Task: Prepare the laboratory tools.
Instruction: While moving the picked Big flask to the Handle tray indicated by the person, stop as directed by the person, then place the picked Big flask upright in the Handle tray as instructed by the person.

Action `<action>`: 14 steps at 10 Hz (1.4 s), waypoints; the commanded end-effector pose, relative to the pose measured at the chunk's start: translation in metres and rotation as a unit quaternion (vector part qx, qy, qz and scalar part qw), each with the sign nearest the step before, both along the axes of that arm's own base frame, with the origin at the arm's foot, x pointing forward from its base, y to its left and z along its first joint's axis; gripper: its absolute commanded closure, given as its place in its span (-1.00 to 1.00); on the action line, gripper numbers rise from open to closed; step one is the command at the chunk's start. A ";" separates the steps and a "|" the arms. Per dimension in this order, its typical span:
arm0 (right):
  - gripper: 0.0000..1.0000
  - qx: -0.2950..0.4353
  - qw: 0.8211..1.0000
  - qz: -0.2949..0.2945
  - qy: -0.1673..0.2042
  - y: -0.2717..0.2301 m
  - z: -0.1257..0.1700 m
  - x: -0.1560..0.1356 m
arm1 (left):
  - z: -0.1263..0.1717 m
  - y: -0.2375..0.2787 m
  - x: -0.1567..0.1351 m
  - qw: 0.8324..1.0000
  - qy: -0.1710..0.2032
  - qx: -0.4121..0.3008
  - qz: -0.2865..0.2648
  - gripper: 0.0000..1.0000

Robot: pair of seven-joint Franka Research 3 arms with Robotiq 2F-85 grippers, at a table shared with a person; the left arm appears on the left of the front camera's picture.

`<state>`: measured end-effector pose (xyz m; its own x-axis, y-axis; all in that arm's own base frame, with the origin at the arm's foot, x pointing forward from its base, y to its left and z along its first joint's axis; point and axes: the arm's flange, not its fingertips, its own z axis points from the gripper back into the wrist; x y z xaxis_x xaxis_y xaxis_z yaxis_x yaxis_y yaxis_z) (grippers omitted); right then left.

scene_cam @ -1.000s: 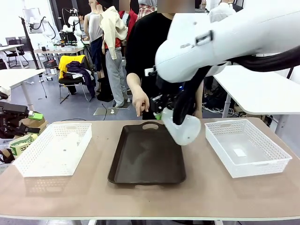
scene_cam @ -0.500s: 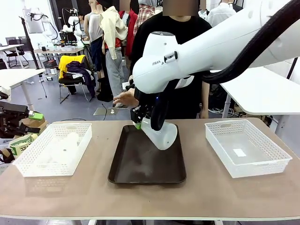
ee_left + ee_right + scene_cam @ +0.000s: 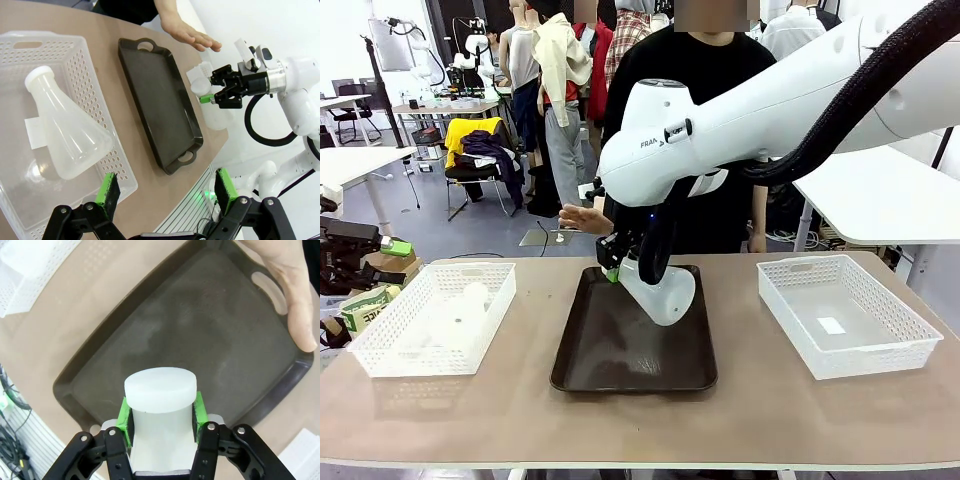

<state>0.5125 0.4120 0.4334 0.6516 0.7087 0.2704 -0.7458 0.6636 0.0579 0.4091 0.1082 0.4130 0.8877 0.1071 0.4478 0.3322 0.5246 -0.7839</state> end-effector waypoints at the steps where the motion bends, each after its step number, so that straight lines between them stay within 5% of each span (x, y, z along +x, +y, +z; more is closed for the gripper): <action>1: 1.00 0.000 1.000 0.003 0.001 0.002 -0.001 -0.002 | 0.001 0.001 -0.001 1.000 -0.007 -0.007 -0.001 -1.00; 14: 1.00 0.000 1.000 0.003 0.001 0.002 -0.001 -0.002 | 0.001 0.001 -0.001 1.000 -0.007 -0.007 -0.001 -1.00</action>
